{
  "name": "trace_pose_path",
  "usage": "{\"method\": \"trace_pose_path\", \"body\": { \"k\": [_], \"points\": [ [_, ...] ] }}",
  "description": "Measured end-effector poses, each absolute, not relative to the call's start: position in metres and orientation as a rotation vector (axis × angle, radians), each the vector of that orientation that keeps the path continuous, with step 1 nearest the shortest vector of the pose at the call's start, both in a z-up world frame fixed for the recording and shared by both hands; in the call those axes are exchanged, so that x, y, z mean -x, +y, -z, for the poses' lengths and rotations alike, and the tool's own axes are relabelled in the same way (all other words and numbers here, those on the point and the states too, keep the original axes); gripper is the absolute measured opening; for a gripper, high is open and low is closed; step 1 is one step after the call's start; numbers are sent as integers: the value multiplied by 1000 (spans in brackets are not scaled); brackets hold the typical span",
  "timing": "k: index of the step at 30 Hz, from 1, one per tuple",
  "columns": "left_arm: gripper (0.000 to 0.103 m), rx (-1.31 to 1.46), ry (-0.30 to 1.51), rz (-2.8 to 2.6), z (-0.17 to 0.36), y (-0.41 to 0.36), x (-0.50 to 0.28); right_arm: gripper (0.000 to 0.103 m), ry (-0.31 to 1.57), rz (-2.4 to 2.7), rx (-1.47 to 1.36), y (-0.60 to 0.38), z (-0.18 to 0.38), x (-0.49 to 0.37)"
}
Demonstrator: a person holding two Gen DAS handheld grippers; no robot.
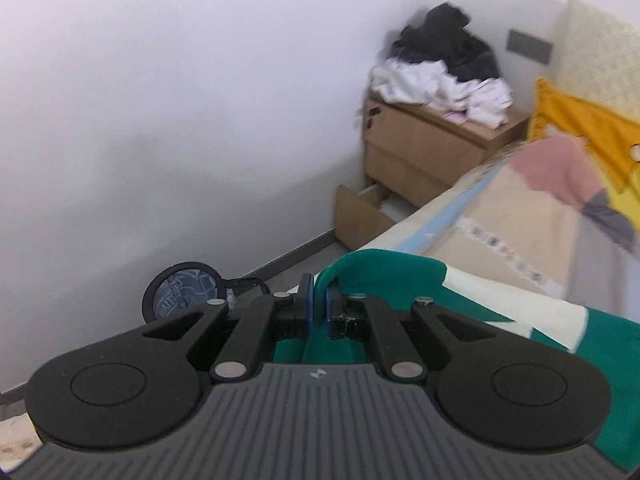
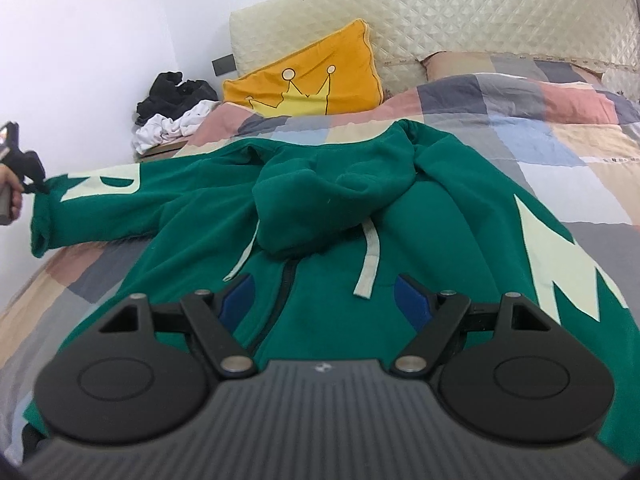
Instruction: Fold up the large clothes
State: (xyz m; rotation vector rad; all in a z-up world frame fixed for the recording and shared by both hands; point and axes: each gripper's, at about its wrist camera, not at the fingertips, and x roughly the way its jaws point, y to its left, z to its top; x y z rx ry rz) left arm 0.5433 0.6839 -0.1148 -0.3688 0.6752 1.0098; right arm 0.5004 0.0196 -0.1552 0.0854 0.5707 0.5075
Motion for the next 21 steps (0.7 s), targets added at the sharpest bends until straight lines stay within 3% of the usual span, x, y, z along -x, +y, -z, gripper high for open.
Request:
{"method": "trace_pose_path", "body": {
  "k": [6,12,15,16,17,21],
  "points": [
    [7,358,748,-1042,190,704,-558,79,636,-482,-88,26,172,-519],
    [9,378,793,-1002,206,702,-561,79,670,-485,-111,28,179,-525],
    [34,379,816,-970,193,689,-554,79,670,-496,-109,29,178,-523],
    [51,393,820,-968,187,684,-549,79,667,-503,-108,29,177,-521],
    [55,425,813,-954,180,679,-543,79,661,-511,-106,29,176,-518],
    [55,495,797,-894,151,643,-517,79,634,-532,-95,24,169,-509]
  ]
}}
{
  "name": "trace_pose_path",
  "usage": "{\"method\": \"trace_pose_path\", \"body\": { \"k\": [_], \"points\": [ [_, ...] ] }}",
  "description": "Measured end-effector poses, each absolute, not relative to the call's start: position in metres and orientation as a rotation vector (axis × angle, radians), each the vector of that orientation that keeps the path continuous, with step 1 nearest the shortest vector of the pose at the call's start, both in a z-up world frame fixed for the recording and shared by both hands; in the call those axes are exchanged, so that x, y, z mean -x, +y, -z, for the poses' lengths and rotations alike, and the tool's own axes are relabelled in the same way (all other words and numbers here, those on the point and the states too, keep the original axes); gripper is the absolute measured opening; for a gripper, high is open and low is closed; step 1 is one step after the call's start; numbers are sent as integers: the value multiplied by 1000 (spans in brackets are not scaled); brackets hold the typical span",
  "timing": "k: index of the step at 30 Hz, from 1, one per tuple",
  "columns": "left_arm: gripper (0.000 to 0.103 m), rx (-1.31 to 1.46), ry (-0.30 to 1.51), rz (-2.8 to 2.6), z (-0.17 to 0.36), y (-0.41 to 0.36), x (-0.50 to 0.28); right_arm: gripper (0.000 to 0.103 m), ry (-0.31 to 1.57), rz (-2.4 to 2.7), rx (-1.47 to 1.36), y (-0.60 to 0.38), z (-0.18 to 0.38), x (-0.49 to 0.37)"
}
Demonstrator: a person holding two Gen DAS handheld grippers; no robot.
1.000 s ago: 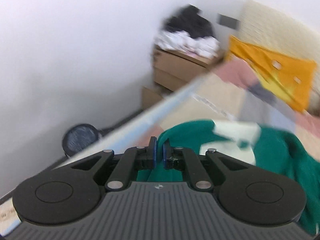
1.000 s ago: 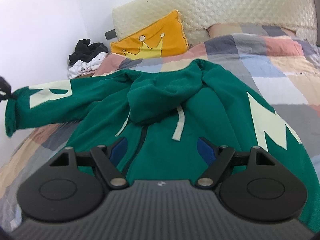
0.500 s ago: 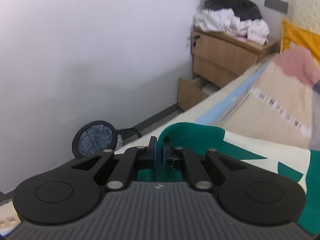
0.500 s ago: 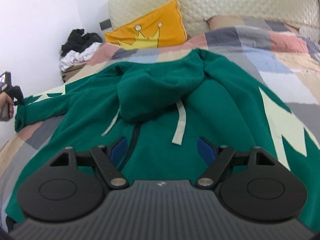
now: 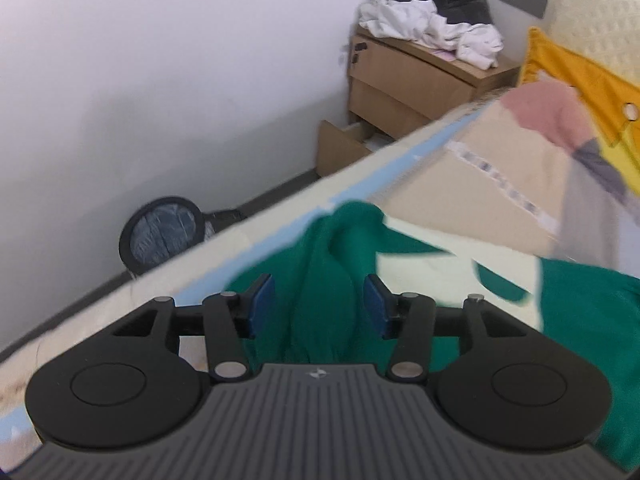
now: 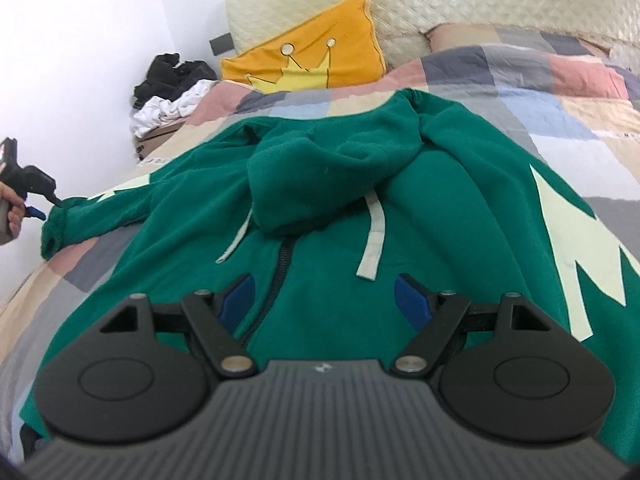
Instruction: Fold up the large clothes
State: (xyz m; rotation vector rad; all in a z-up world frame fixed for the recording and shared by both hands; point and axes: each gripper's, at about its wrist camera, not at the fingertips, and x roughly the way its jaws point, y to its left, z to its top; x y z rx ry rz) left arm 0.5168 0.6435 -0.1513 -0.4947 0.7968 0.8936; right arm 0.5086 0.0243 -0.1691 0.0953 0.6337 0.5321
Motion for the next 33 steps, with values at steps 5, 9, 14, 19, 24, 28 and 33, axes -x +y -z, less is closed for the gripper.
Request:
{"method": "trace_pose_path", "body": {
  "k": [5,9,14,19,24,28,33],
  "points": [
    [55,465,787,-790,118,574,-492,79,602,-528,-117,9,158,-498],
    [55,427,781,-709,99,510,-483,79,577,-510,-122,-4,151,-494],
    [55,399,768,-571,84,425,-477,79,561,-487,-129,-24,146,-485],
    [55,361,750,-442,80,336,-471,79,554,-474,-134,-37,135,-476],
    [55,314,736,-305,80,250,-463,79,527,-474,-127,-49,129,-466],
    [55,264,704,-229,81,195,-451,79,560,-465,-157,-65,129,-464],
    [55,237,690,-158,93,146,-437,79,588,-470,-295,-97,127,-465]
  ]
}}
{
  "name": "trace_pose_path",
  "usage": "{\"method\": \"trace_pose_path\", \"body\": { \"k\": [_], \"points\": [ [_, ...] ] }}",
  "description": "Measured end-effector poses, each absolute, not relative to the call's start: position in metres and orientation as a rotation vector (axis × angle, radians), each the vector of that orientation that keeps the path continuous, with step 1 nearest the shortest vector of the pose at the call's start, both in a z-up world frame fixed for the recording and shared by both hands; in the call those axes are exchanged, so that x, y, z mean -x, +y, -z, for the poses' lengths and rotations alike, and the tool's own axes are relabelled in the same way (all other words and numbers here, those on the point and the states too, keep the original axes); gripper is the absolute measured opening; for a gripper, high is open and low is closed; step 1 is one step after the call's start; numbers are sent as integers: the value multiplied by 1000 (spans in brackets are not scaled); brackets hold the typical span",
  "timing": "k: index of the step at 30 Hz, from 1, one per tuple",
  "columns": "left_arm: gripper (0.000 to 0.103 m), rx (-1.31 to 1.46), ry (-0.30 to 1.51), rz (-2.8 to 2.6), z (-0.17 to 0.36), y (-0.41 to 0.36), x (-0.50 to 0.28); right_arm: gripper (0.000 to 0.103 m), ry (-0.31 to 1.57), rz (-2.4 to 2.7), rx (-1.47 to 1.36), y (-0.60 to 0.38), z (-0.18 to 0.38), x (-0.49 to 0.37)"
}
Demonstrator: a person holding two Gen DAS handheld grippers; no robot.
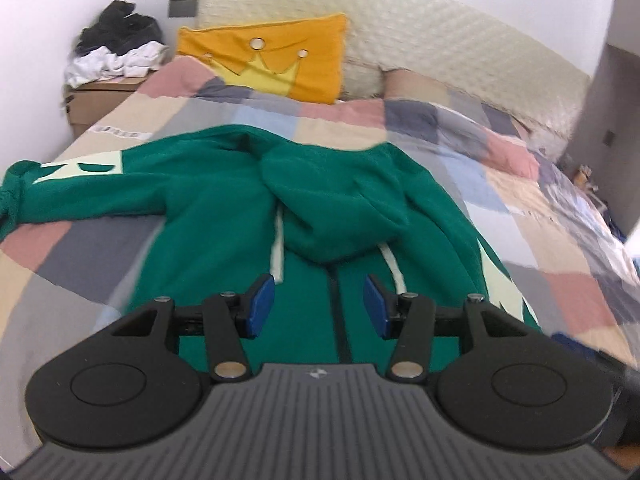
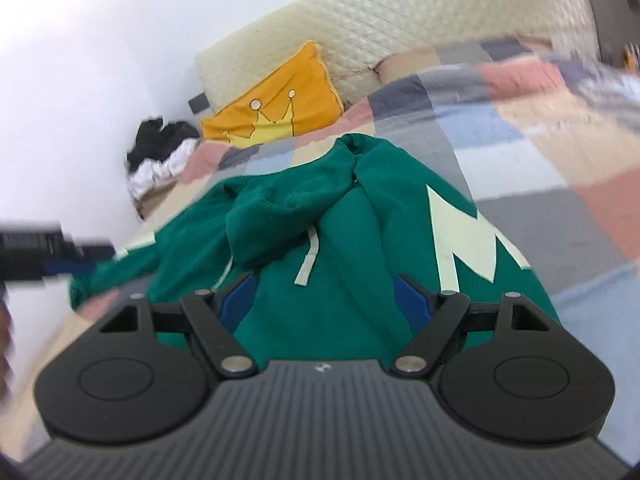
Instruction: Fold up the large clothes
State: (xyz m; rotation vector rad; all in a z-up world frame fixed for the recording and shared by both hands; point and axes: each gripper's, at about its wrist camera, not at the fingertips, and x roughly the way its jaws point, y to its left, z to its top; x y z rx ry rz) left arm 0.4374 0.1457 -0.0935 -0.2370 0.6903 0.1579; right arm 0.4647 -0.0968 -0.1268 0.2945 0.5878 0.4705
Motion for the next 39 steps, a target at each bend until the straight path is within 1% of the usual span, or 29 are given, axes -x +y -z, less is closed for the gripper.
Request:
{"method": "trace_pose_path", "body": {
  "k": [8,16,24,29,31,33,34,35,37,39],
  "points": [
    [55,221,695,-98,135,109,-419,79,645,-334,-336,-132,131,-477],
    [55,278,766,-40,194,107,-415,79,759,-163,-431,-163,158,-490],
    [55,278,863,-24,226,110,-424,79,819,132,-468,-188,182,-500],
    [55,302,861,-32,230,114,-426,80,988,106,-555,-182,216,-515],
    [55,308,858,-38,230,117,-424,80,1002,84,-562,-176,220,-515],
    [55,322,856,-39,230,118,-423,57,1014,71,-503,-168,217,-517],
    [55,327,854,-40,229,119,-423,19,1029,60,-502,-167,214,-518],
    [55,328,851,-41,228,119,-422,9,1048,40,-529,-169,212,-520],
    [55,332,840,-44,225,119,-420,8,1044,13,-563,-175,200,-523],
    [55,346,826,-44,223,121,-416,8,981,7,-494,-179,177,-527]
  ]
}}
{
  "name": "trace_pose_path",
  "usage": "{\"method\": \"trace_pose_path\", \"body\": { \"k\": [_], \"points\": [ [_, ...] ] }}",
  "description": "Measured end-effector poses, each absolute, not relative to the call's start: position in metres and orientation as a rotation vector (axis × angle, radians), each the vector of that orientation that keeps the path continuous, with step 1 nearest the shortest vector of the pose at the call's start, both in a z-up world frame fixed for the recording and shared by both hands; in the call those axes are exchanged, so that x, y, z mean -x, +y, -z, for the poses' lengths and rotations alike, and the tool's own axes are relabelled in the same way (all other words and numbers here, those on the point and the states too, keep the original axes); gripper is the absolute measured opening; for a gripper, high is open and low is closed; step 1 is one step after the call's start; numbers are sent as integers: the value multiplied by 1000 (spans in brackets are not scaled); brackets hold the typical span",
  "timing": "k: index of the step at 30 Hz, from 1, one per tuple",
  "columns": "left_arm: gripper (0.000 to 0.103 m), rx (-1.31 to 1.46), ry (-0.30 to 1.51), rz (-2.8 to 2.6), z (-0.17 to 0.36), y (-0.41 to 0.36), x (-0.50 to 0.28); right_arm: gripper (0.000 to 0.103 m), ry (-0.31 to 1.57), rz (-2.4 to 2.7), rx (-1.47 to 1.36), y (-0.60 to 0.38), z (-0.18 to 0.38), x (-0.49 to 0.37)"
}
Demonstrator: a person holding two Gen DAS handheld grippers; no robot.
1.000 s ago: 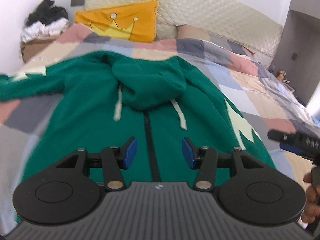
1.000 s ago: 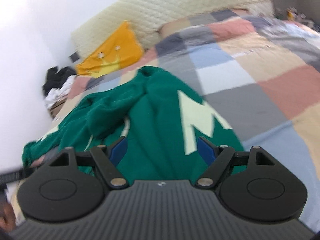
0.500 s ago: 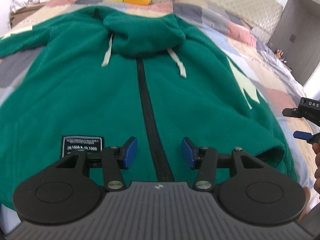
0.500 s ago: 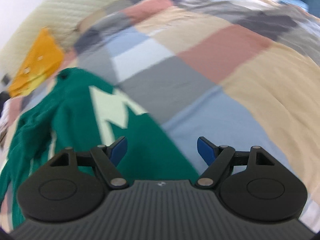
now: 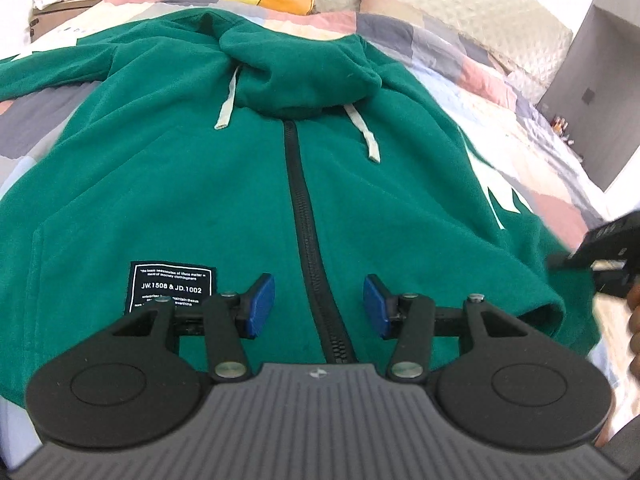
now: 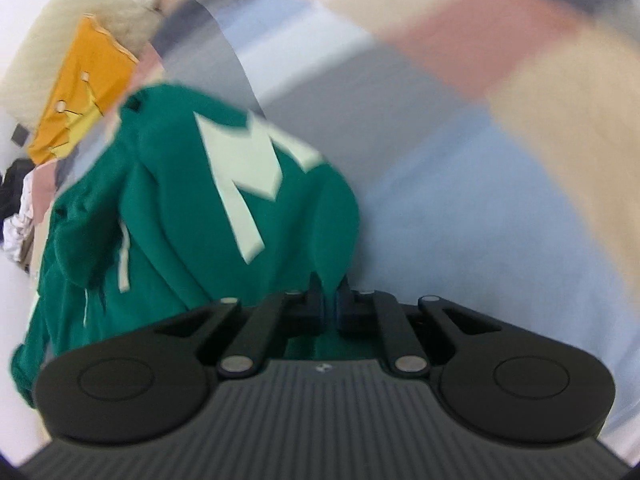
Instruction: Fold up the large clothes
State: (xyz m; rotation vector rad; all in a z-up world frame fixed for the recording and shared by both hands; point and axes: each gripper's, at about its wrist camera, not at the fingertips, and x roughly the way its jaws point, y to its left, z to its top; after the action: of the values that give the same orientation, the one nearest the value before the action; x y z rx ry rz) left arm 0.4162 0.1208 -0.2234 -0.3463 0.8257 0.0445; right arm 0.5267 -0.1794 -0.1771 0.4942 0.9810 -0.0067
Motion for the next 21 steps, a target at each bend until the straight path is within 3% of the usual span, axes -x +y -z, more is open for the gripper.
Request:
{"method": "trace_pose_path", "body": {
  "k": [11,21],
  "points": [
    [55,446,756,-90,216,139,-414,8,676,184,-218,-259,54,-626],
    [55,489,750,-126,219,152,-432,8,563,358,-113,-285,43,-764]
  ]
}}
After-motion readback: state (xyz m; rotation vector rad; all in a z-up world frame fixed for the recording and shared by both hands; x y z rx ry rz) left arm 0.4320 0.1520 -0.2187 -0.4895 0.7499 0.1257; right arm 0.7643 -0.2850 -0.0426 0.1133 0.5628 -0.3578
